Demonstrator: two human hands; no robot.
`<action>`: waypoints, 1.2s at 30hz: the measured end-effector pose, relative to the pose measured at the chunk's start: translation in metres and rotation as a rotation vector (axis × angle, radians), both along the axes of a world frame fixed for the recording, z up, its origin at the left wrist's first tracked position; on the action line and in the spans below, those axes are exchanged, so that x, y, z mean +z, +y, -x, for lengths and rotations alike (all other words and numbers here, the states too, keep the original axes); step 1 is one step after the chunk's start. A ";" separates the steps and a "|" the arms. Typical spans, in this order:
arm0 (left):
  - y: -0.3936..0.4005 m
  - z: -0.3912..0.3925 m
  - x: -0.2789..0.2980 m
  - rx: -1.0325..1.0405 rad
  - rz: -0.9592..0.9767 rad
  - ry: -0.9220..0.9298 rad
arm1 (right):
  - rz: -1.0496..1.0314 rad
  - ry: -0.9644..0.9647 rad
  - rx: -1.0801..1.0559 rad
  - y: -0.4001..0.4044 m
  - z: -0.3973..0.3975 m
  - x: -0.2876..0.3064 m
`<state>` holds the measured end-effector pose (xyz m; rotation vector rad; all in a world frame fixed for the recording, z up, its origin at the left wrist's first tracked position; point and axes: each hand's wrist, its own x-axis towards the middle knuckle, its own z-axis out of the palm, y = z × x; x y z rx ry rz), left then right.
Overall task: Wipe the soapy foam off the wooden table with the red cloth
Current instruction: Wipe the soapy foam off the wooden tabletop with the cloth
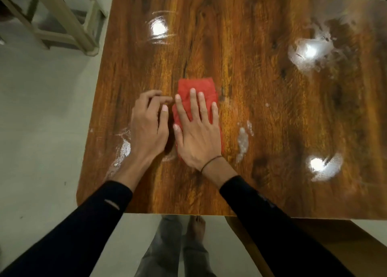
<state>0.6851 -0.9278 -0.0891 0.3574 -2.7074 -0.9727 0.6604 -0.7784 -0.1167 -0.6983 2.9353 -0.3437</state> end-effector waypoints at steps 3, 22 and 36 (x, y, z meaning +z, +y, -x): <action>0.000 0.005 -0.002 -0.064 0.096 -0.134 | -0.038 0.010 -0.025 -0.012 0.048 0.008; -0.001 0.010 -0.006 -0.147 0.360 -0.218 | 0.066 -0.055 -0.562 0.071 0.029 0.028; 0.005 0.012 -0.002 -0.129 0.366 -0.241 | -0.106 0.044 0.153 0.096 -0.077 -0.002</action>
